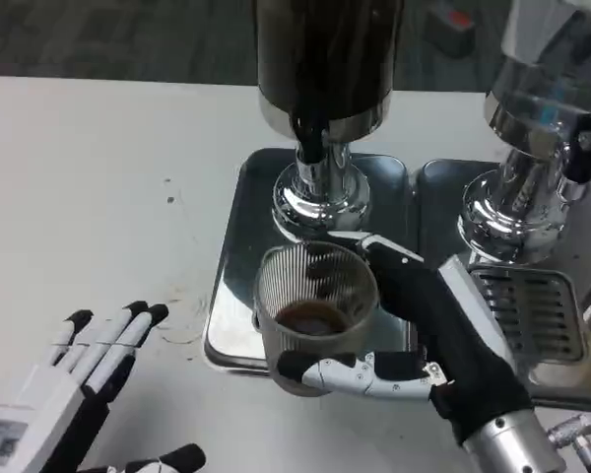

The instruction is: Grasp the cup under the faucet to collect the drink, then remove the cup.

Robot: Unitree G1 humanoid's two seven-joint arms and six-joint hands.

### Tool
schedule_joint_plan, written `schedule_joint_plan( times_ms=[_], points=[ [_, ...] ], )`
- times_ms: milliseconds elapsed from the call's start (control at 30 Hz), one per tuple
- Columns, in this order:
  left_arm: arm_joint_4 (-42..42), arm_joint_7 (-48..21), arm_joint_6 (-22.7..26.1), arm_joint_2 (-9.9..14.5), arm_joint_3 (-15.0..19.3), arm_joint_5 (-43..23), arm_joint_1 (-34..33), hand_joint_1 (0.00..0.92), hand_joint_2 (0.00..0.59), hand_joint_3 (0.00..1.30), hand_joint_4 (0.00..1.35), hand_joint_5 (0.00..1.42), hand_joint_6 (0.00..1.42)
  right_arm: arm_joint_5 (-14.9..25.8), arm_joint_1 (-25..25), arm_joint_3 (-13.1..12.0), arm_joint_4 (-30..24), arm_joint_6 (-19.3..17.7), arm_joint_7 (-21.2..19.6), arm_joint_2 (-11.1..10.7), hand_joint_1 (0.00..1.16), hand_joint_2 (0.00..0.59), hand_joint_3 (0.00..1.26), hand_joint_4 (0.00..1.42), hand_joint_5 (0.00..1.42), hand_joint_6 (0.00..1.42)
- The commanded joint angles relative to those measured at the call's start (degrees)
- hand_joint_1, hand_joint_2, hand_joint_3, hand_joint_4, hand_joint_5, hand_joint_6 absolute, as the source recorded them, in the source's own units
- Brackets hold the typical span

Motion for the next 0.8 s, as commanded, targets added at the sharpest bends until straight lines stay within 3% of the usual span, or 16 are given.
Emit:
schedule_joint_plan(
  times_ms=[33,800],
  points=[
    [-0.7,0.2,0.5,-0.1,1.1,-0.1,0.7,0.0,0.101,0.06,0.0,0.1,0.0,1.3,0.5,0.2,-2.5,-0.4,-0.4,0.7,0.96,0.268,0.49,0.46,0.46,0.7],
    [-0.7,-1.8,0.8,-0.4,1.4,-1.1,0.7,0.0,0.105,0.07,0.0,0.09,0.0,0.9,0.6,0.4,-3.2,0.3,-0.9,0.8,0.94,0.273,0.49,0.46,0.46,0.7]
  ],
)
